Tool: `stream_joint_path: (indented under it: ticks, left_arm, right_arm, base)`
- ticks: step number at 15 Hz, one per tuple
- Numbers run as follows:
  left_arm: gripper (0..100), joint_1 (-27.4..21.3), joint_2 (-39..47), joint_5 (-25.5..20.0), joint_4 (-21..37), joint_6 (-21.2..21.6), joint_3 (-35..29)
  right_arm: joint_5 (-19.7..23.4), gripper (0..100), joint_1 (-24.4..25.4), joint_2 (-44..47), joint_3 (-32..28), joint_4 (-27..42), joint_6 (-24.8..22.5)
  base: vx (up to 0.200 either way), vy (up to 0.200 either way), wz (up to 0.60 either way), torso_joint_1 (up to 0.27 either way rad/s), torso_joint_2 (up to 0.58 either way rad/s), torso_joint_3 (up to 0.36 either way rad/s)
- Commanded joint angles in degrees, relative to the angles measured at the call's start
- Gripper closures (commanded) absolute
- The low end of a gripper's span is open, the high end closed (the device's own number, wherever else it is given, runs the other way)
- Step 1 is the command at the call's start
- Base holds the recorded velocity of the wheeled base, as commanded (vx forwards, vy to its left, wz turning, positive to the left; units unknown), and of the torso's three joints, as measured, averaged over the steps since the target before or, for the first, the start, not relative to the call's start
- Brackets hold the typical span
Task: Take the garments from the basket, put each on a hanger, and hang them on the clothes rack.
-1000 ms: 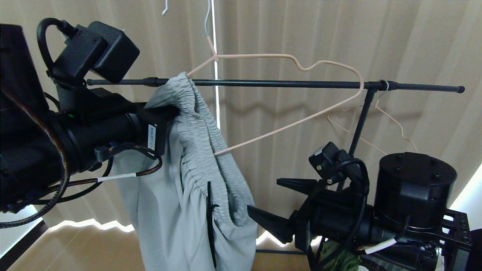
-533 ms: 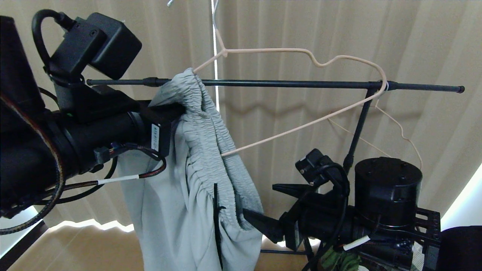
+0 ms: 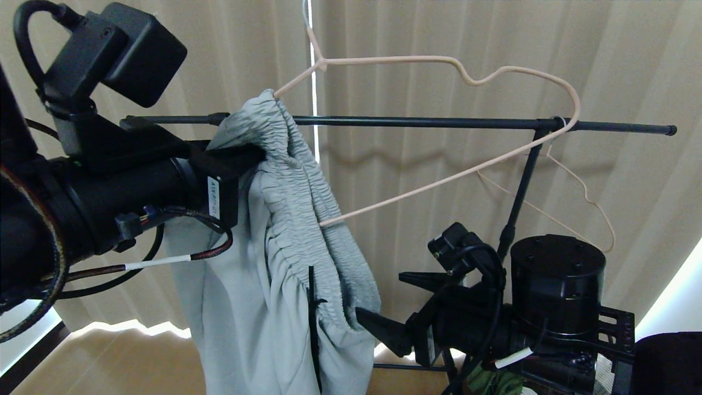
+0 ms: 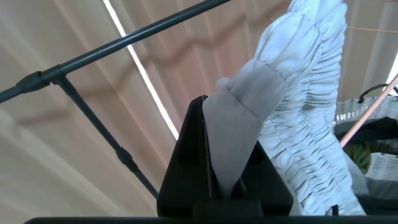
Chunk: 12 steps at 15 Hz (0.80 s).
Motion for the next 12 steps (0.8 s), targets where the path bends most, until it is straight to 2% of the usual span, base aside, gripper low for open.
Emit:
stream_joint_path:
  ticks: [1,2,3,6,8,10,12]
  left_arm:
    - [100,-0.1,-0.2,-0.3,-0.1,-0.1,0.1]
    - [100,-0.1,-0.3,-0.4,-0.1,-0.2,0.1]
    - [100,-0.1,-0.3,-0.6,-0.1,-0.2,0.1]
    - [100,0.0,-0.6,-0.7,-0.1,-0.2,0.2]
    - [100,0.4,-0.7,-0.7,-0.1,0.2,1.2]
    - [100,0.9,-1.1,-0.5,0.0,1.1,3.7]
    - [100,3.0,-1.3,-0.5,0.0,5.4,5.9]
  right_arm:
    - [0.0,0,0.0,-0.1,-0.2,0.0,0.0]
    - [0.0,0,0.0,-0.1,0.3,0.0,0.0]
    - [0.0,100,0.0,-0.1,0.5,0.0,0.0]
    - [-0.3,100,-0.1,-1.1,1.2,0.0,0.0]
    - [-1.1,100,-2.2,-3.3,2.3,0.0,-0.1]
    - [-1.1,100,-6.8,-7.1,3.2,0.1,-0.4]
    - [-1.1,100,-11.1,-10.0,3.3,0.2,-0.5]
  base:
    - [0.000,0.000,0.00,0.000,0.00,0.000]
    - [0.000,0.000,0.00,0.000,0.00,0.000]
    - [0.000,0.000,0.00,0.000,0.00,0.000]
    - [0.000,0.000,0.00,0.000,0.00,0.000]
    - [0.000,0.000,0.00,0.000,0.00,0.000]
    - [0.000,0.000,0.00,0.000,0.00,0.000]
    - [0.000,0.000,0.00,0.000,0.00,0.000]
